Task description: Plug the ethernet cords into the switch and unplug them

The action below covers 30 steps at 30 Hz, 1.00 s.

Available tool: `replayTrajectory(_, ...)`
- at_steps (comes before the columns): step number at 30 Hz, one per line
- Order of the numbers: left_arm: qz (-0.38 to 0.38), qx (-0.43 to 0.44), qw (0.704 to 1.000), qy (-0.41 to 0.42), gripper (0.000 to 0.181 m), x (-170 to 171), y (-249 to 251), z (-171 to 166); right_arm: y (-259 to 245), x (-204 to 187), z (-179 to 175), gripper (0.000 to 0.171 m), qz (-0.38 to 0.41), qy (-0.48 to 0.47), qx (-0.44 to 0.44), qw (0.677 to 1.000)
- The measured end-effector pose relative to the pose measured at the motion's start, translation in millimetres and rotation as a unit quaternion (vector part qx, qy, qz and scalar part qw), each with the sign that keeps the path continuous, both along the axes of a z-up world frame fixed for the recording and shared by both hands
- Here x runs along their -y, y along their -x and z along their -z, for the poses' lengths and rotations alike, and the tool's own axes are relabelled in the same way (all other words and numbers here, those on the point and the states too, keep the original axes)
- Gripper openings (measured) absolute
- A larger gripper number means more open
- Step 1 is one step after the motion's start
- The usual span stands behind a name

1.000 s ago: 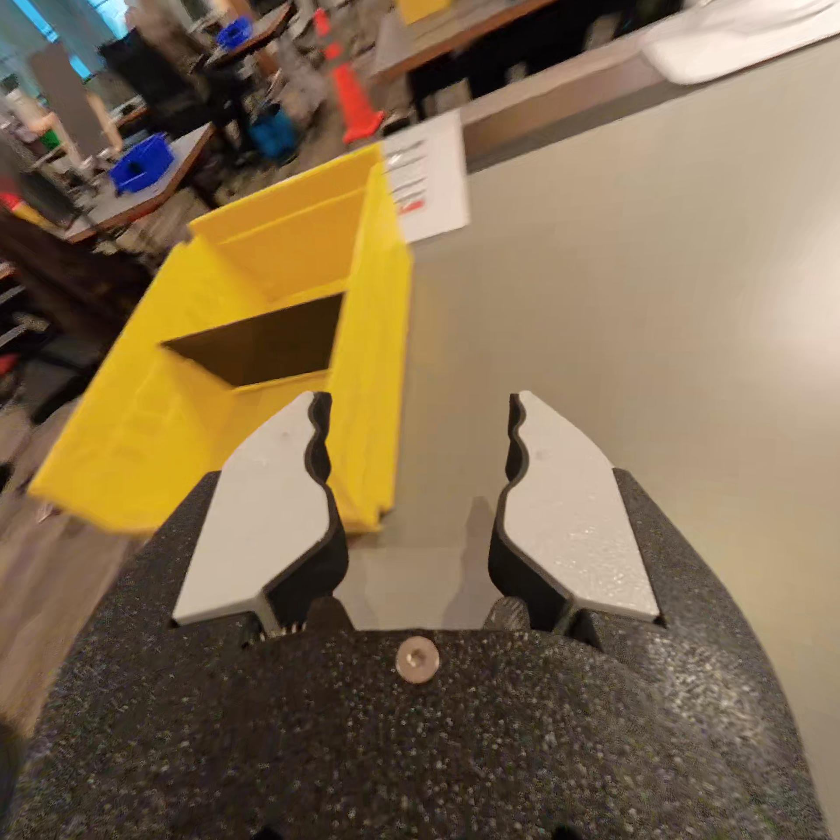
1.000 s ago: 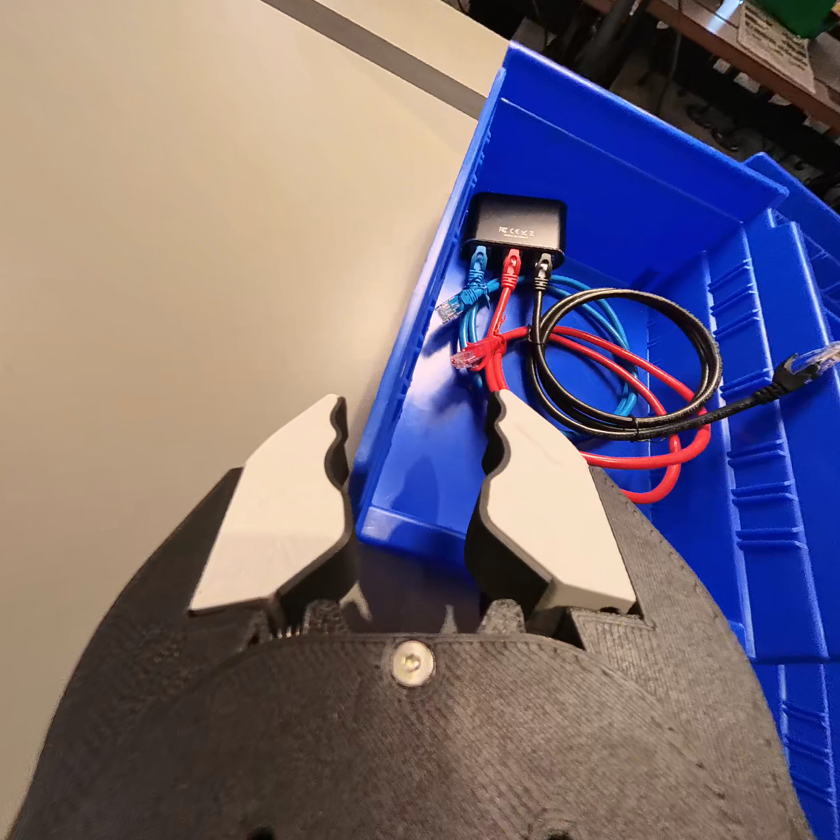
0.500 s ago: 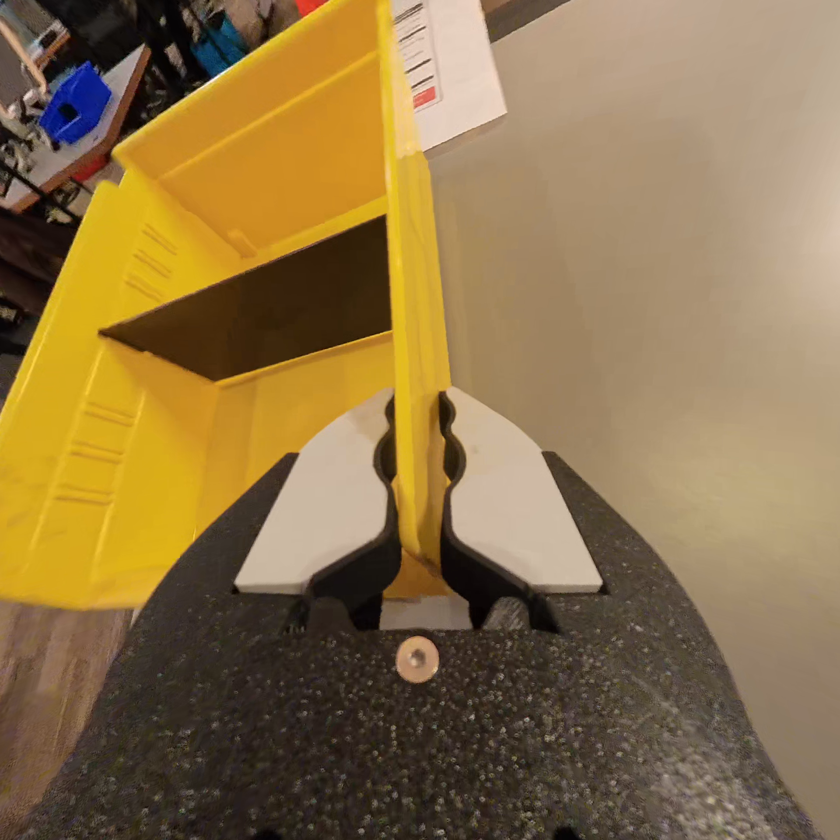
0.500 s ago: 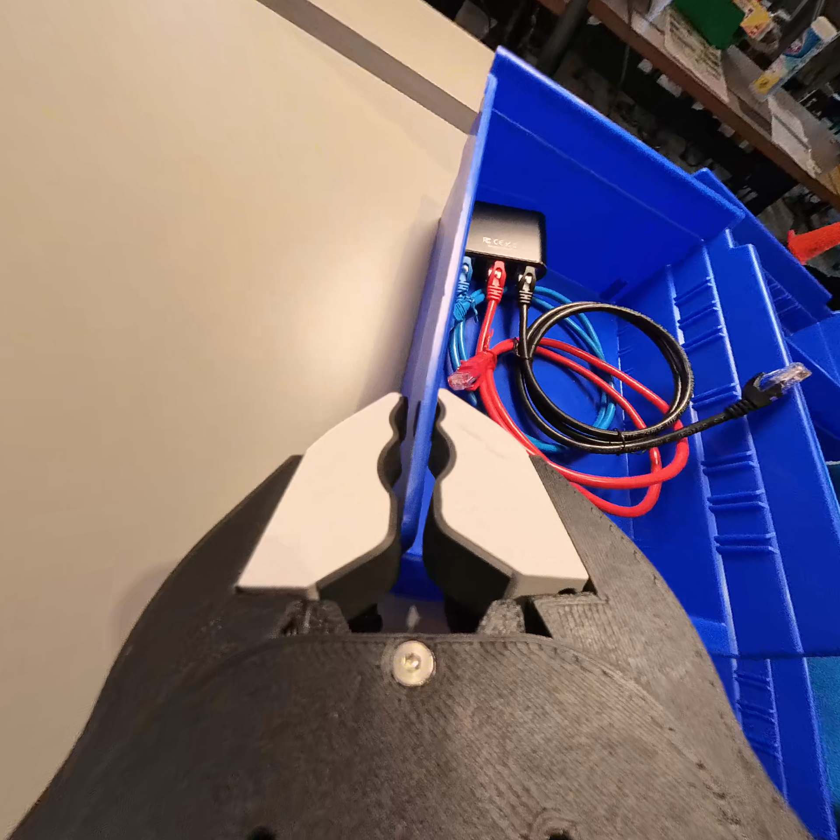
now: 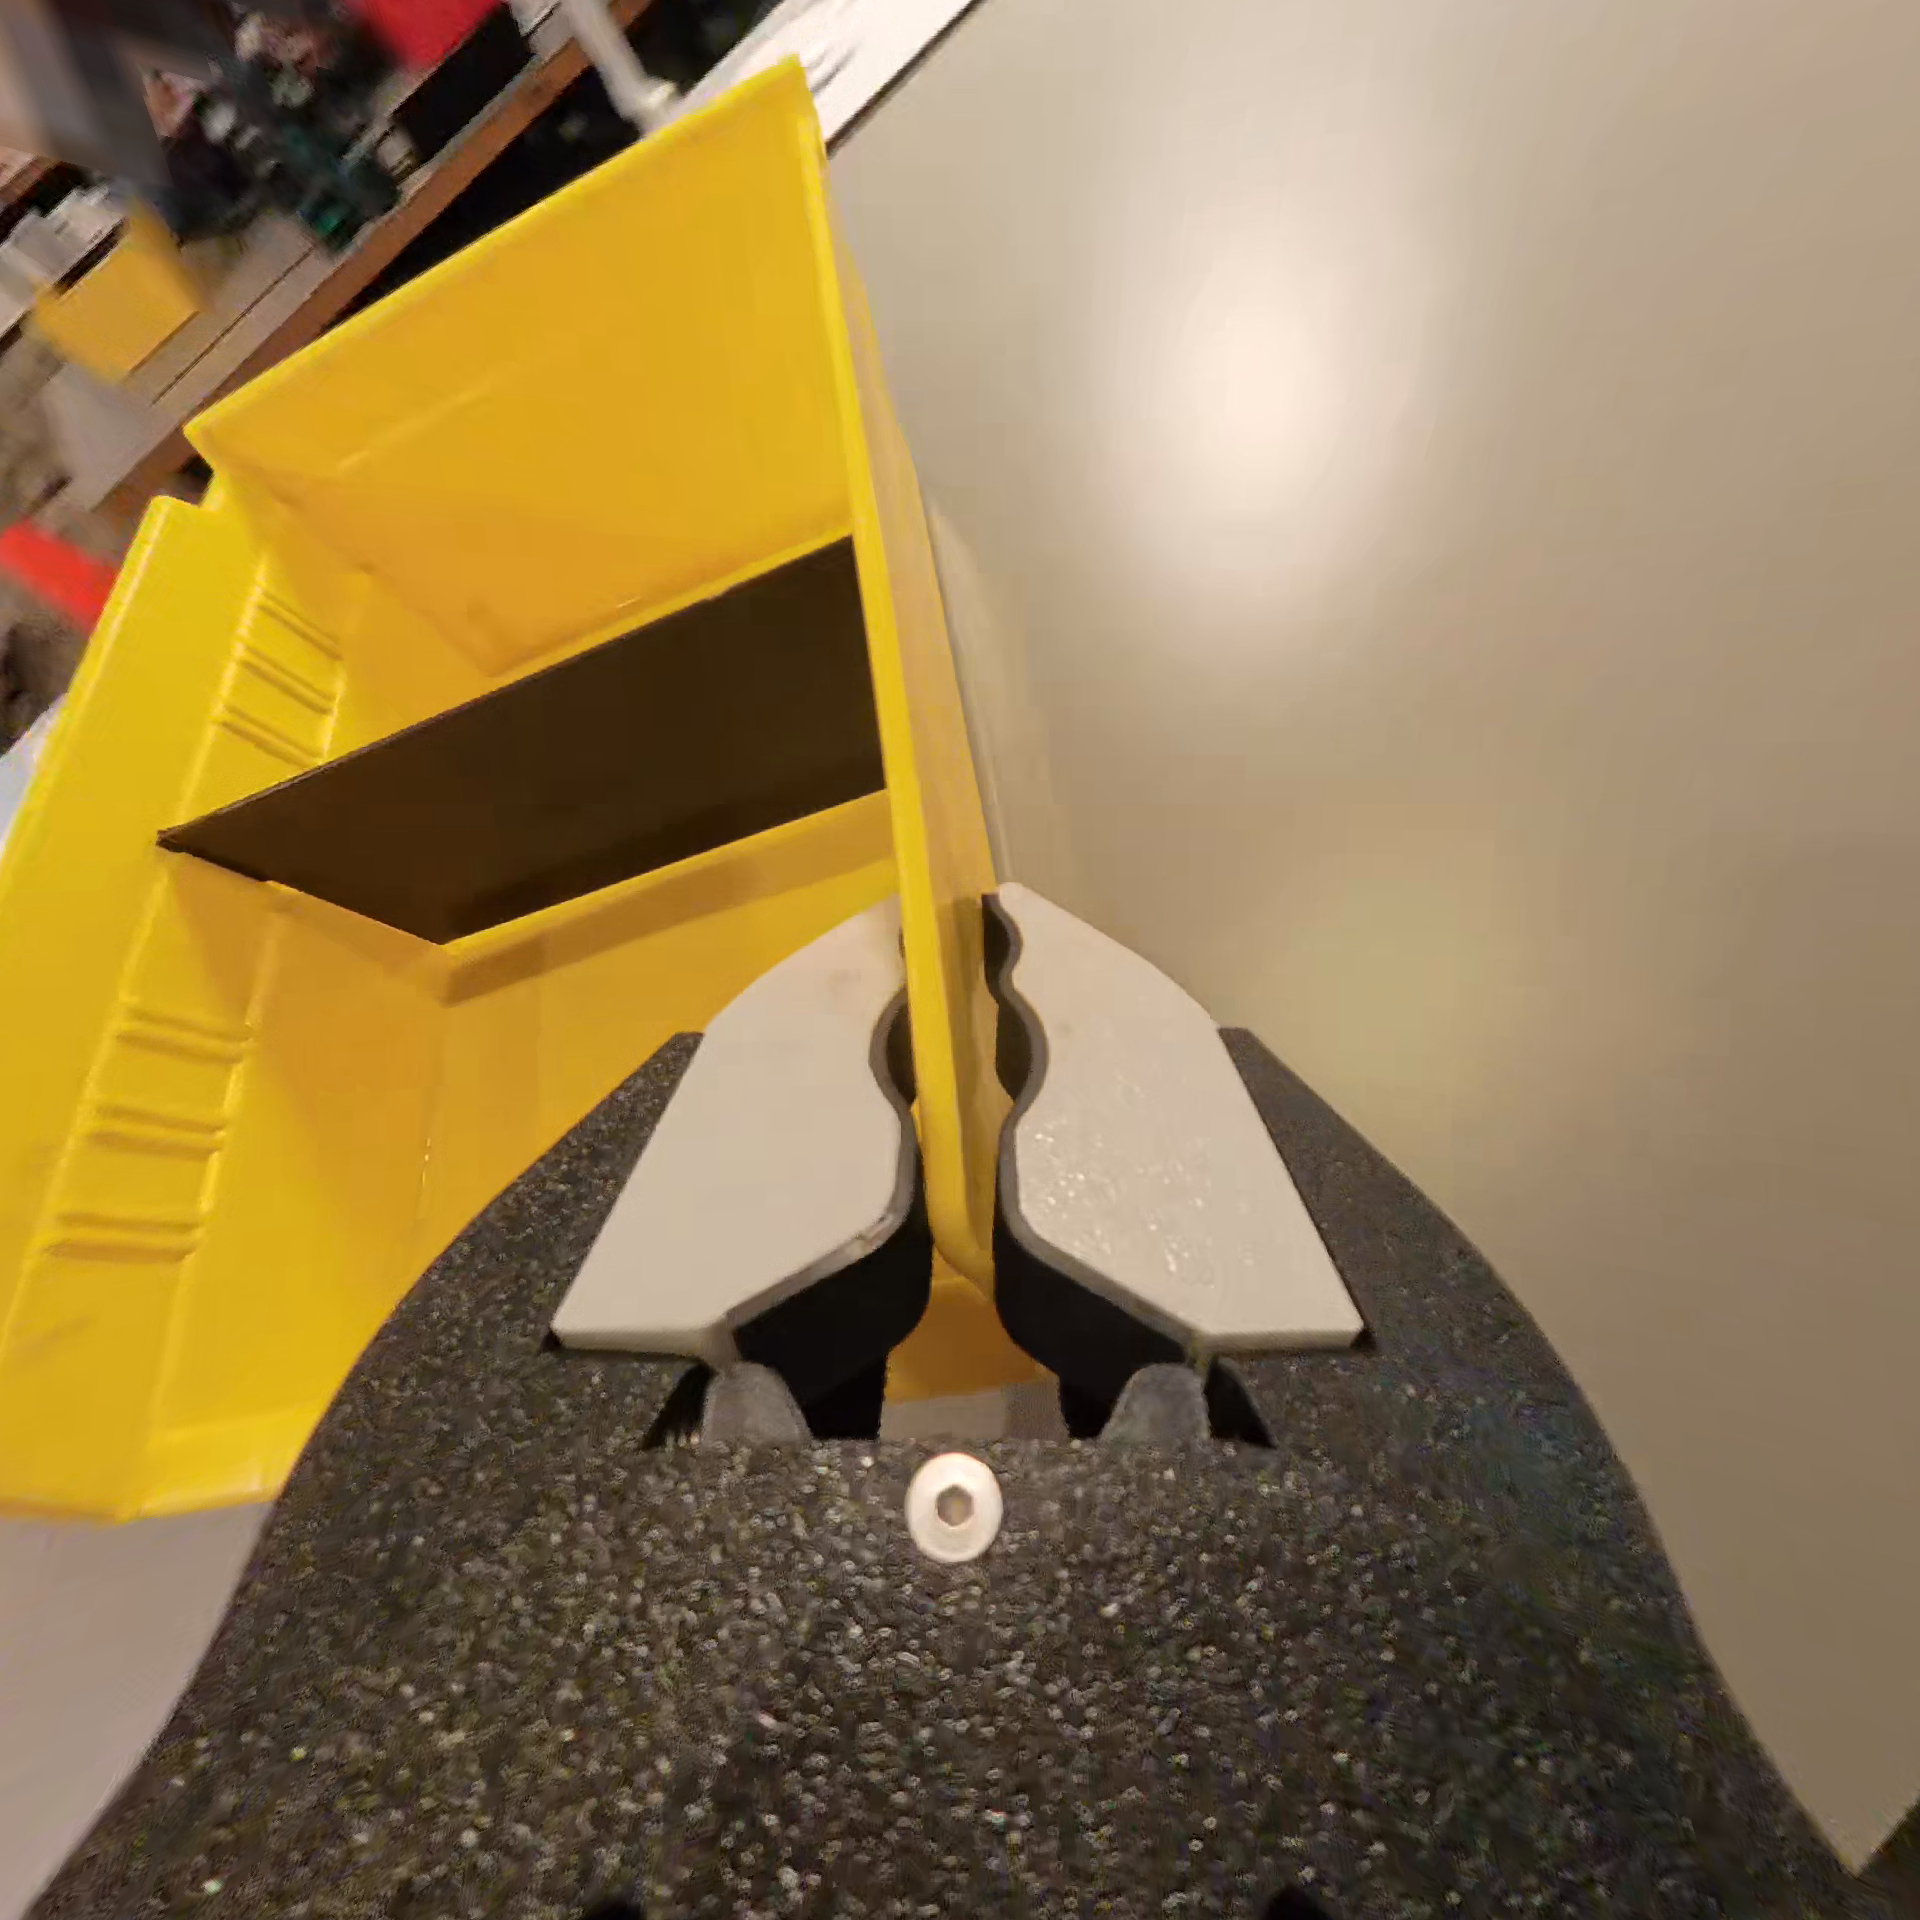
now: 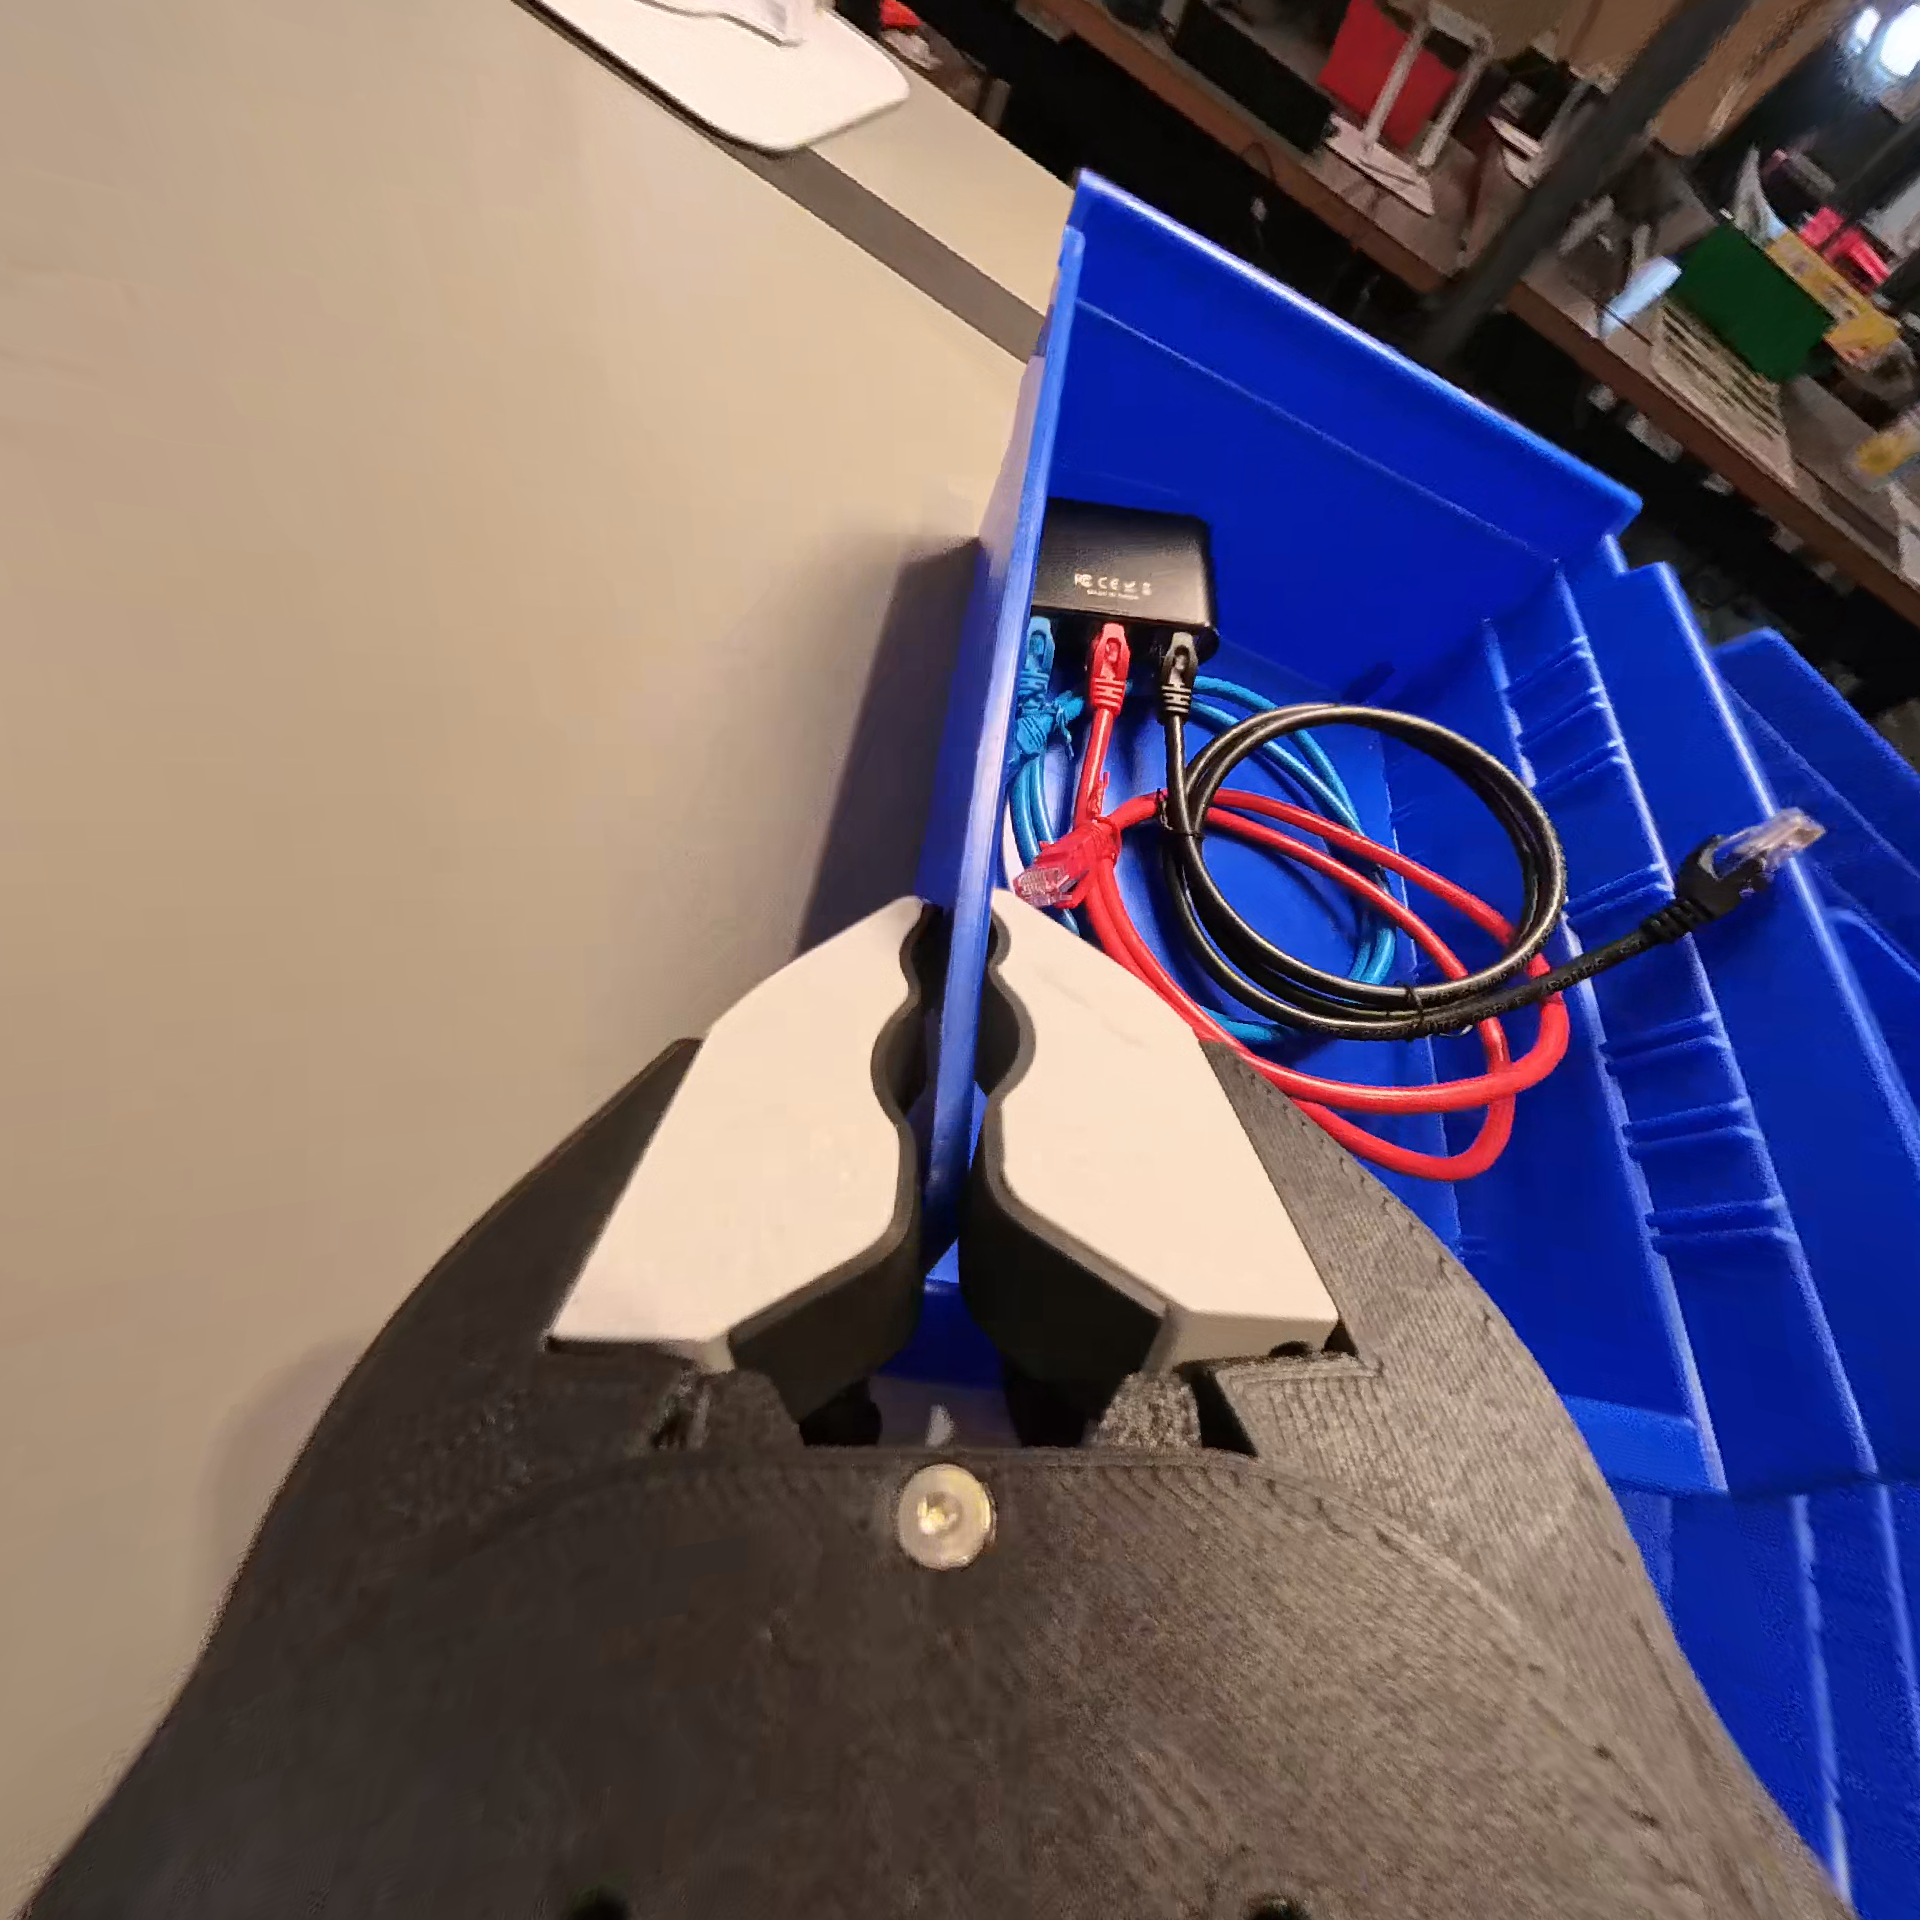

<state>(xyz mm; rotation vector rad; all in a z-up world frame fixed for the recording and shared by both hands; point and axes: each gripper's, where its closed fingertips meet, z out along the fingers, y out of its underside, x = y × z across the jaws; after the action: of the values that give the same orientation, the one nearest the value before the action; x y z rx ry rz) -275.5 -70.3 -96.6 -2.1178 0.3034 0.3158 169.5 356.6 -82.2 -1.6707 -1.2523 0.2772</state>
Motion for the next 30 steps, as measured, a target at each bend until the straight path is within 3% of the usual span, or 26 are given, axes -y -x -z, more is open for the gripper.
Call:
replayTrajectory(1,0.032,0.003,0.999,-0.003,0.007,-6,-12,0,6,4,0,0.004,-0.015,0.002,-0.003,1.000)
replayTrajectory(6,0.199,0.024,0.980,-0.008,0.008,-28,-74,-2,37,22,-1,0.004,-0.097,0.010,-0.025,0.995)
replayTrajectory(11,0.357,0.070,0.931,0.001,0.011,-28,-137,-4,72,41,-1,0.004,-0.190,0.015,-0.040,0.981)
replayTrajectory(15,0.438,0.097,0.894,0.017,0.010,-19,-179,-6,102,61,-1,0.004,-0.274,0.022,-0.041,0.961)
replayTrajectory(22,0.508,0.112,0.854,0.020,0.008,-12,-240,-8,150,101,-2,0.004,-0.419,0.055,-0.052,0.905)
replayTrajectory(30,0.515,0.117,0.849,0.003,0.005,-16,-271,-9,194,133,-2,0.004,-0.485,0.076,-0.062,0.869)
